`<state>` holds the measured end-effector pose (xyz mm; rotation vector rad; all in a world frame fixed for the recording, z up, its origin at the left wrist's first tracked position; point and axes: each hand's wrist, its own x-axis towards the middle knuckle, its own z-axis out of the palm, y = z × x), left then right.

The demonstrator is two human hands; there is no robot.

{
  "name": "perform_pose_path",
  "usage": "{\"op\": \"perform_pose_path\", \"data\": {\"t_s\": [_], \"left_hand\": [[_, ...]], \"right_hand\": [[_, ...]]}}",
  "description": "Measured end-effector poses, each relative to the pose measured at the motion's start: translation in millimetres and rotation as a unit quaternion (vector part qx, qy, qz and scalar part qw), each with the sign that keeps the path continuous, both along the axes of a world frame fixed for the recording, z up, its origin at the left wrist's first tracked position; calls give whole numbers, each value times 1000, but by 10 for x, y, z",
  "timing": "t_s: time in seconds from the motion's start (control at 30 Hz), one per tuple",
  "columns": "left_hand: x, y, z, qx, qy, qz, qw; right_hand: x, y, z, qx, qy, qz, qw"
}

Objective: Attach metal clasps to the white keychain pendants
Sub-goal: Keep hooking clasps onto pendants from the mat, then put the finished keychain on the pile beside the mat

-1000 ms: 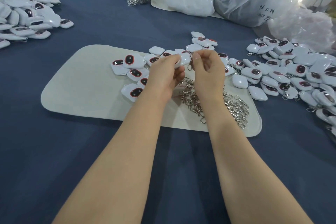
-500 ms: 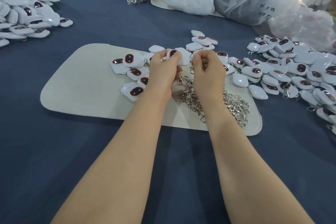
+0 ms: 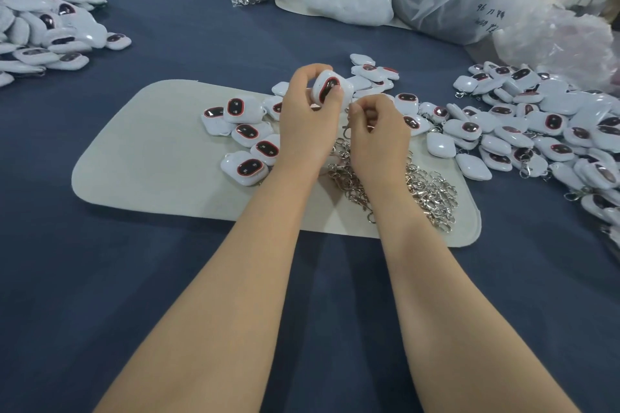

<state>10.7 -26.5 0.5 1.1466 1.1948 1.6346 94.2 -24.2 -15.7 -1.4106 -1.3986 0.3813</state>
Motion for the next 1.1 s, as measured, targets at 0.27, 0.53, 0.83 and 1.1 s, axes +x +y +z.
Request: {"op": "perform_pose_path", "data": {"t_s": [0.27, 0.53, 0.83, 1.1], "left_hand": [[2, 17, -40, -49, 70, 19, 996], [-67, 36, -12, -41, -1, 128, 991], [-269, 29, 9, -2, 91, 265, 960], [-279, 43, -175, -219, 483, 100, 842]], "right_hand": [[59, 13, 57, -88, 30, 34, 995], [303, 100, 145, -21, 580, -32, 814], [-53, -53, -33, -43, -242, 116, 962], [-68, -43, -62, -86, -288, 133, 944]]}}
